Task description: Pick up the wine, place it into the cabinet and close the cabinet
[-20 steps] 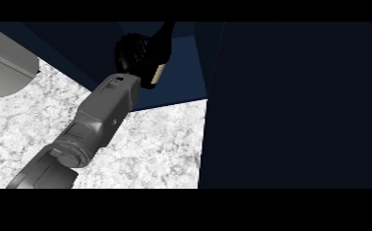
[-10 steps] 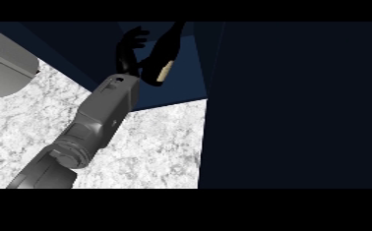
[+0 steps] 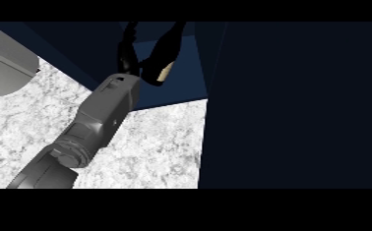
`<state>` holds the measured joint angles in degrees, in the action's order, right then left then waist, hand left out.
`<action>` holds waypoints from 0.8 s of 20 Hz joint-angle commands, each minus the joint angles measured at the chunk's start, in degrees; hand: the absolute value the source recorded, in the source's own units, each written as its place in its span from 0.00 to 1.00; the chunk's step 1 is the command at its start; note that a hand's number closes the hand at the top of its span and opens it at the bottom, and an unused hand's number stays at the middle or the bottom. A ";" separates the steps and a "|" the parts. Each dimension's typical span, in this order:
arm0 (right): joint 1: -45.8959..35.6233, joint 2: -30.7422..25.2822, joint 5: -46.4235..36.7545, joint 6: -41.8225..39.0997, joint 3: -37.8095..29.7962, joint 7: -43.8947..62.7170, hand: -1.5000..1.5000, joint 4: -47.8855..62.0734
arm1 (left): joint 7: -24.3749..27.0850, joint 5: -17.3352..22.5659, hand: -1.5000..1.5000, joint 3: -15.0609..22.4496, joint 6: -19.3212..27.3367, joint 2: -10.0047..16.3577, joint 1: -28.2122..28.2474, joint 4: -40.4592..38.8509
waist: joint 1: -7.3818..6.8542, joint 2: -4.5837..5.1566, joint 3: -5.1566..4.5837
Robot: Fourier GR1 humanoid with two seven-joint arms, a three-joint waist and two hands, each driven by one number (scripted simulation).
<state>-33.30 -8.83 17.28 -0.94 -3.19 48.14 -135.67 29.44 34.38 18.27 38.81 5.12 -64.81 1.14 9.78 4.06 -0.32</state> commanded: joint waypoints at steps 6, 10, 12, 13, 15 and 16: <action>-0.97 -0.34 -0.14 0.54 -0.46 0.15 0.00 0.12 | 0.56 -3.85 0.00 3.74 -13.20 5.27 -0.73 0.44 | -2.67 -1.07 0.11; -0.01 0.17 -0.53 1.21 -0.43 -0.01 0.00 -0.44 | 5.77 -1.32 0.00 1.15 -20.45 3.89 -0.51 5.19 | -3.98 -1.67 0.09; 1.47 0.44 -1.03 1.41 0.32 0.31 0.00 -1.50 | 7.85 0.87 0.00 -1.05 -27.33 3.79 0.30 7.78 | -4.89 -2.14 0.08; 0.15 -0.23 -1.24 2.31 0.21 2.10 0.00 -1.31 | 8.76 1.21 0.00 -1.49 -28.95 3.68 0.36 8.24 | -5.32 -2.51 0.05; 1.33 -0.40 -1.30 2.33 -0.27 1.75 0.00 -2.68 | 11.83 2.55 0.00 -3.14 -30.16 2.12 0.69 9.61 | -6.09 -2.93 0.15; 1.64 -2.02 0.42 2.20 -2.53 3.46 0.00 -3.79 | 11.69 3.35 0.00 -4.10 -31.02 1.99 0.56 9.83 | -6.12 -3.25 0.21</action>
<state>-33.08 -9.56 16.79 0.86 -4.04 49.45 -135.99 38.45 36.08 16.40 14.17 2.95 -64.14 8.70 5.64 2.28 -0.59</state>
